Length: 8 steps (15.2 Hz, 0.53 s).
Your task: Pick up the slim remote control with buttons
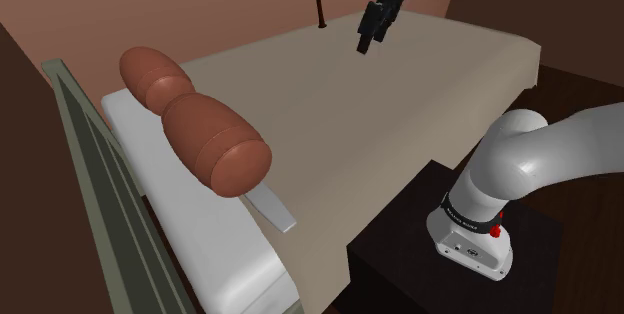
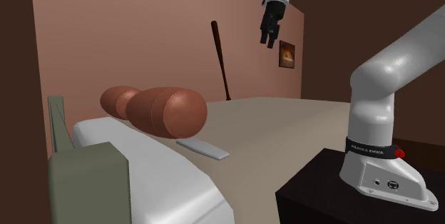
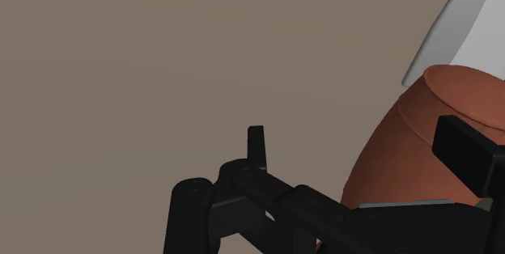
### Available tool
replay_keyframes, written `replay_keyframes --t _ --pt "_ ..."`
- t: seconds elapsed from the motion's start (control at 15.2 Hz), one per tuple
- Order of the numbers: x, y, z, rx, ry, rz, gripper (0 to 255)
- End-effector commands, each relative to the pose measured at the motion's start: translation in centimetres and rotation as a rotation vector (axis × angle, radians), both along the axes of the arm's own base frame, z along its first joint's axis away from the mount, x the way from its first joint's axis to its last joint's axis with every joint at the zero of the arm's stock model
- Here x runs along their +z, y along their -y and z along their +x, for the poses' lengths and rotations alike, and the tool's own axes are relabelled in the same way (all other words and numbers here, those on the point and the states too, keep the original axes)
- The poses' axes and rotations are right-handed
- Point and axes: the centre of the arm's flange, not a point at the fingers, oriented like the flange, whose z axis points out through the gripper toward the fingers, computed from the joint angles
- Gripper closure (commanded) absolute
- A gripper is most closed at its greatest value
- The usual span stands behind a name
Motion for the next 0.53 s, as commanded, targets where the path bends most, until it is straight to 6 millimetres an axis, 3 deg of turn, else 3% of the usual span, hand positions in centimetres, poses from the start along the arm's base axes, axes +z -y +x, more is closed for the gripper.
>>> replay_keyframes --t 0.0,0.46 --pt "0.0 0.0 0.0 0.0 0.0 0.0 0" --pt "-6.3 -6.7 2.1 -0.047 -0.044 -0.006 0"
